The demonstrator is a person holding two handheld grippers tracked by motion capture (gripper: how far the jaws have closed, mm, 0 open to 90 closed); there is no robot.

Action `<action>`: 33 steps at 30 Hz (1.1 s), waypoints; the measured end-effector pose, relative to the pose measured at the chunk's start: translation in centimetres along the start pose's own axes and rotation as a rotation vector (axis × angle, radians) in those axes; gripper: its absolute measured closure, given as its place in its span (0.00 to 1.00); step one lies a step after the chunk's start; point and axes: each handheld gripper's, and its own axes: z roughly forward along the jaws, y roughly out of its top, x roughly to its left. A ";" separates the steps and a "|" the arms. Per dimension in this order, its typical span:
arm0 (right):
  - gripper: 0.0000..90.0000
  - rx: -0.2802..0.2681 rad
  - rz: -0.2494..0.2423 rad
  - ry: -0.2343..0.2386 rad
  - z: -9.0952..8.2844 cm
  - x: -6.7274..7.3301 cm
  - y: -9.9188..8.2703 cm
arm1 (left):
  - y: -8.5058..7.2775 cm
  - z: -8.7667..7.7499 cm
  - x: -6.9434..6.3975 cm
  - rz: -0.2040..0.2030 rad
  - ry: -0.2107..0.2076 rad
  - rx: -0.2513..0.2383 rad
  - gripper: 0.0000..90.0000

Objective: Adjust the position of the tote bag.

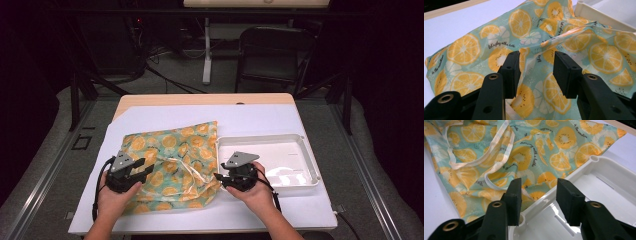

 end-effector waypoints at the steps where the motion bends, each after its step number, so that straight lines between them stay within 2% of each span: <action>1: 0.61 0.003 -0.001 -0.001 0.0 0.1 0.0 | 0.0 0.0 -0.1 -0.004 0.000 -0.003 0.63; 5: 0.60 -0.005 -0.012 -0.025 -0.2 0.4 0.2 | 0.1 0.0 -0.1 0.004 0.006 -0.005 0.61; 7: 0.60 -0.018 -0.037 -0.058 -0.3 0.5 0.2 | 0.2 0.1 -0.1 -0.002 0.005 -0.011 0.58; 8: 0.61 -0.024 -0.035 -0.054 -0.4 0.6 0.2 | 0.2 0.1 -0.1 -0.003 0.002 -0.012 0.57; 13: 0.60 -0.060 -0.039 -0.024 -0.4 0.8 0.3 | 0.2 -0.1 -0.2 0.006 0.005 -0.012 0.55; 20: 0.62 -0.076 -0.057 0.001 -0.3 1.3 0.7 | 0.2 -0.7 -0.4 0.001 -0.017 -0.020 0.61; 23: 0.71 -0.080 -0.048 0.051 -0.3 1.5 0.9 | 0.1 -0.8 -0.3 -0.016 -0.044 -0.019 0.64; 24: 0.72 -0.083 -0.044 0.075 -0.3 1.6 1.0 | 0.1 -0.9 -0.3 -0.016 -0.047 -0.022 0.65; 25: 0.72 -0.079 -0.036 0.077 -0.2 1.6 1.1 | 0.0 -0.9 -0.3 -0.009 -0.048 -0.021 0.65; 28: 0.72 -0.081 -0.042 0.085 0.0 1.7 1.3 | -0.1 -1.2 -0.5 -0.002 -0.041 -0.025 0.65; 33: 0.76 -0.075 -0.084 0.119 0.3 2.3 1.7 | -0.3 -1.6 -0.6 0.002 -0.024 -0.023 0.65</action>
